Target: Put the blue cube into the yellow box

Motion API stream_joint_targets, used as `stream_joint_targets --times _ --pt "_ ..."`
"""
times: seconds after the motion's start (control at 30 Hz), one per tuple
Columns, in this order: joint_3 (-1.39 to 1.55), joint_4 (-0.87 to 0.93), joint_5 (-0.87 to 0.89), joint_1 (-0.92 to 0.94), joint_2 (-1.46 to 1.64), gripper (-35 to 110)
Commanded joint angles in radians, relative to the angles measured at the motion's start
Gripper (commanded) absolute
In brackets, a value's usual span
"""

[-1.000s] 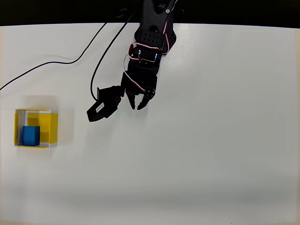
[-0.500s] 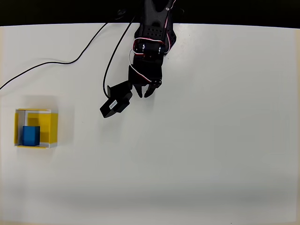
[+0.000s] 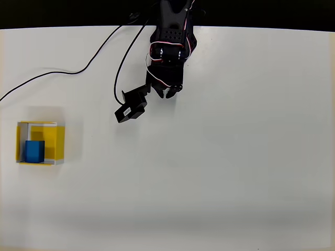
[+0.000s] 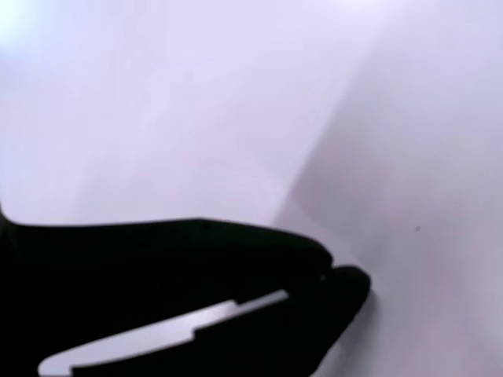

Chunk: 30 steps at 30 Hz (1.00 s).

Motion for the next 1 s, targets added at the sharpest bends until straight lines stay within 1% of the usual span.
stream_joint_targets --times 0.0,0.17,0.97 --pt "0.029 0.018 -0.006 0.011 0.028 0" --pt "0.029 0.017 0.020 0.018 0.028 1" --pt "0.029 0.015 0.021 0.012 0.026 1"
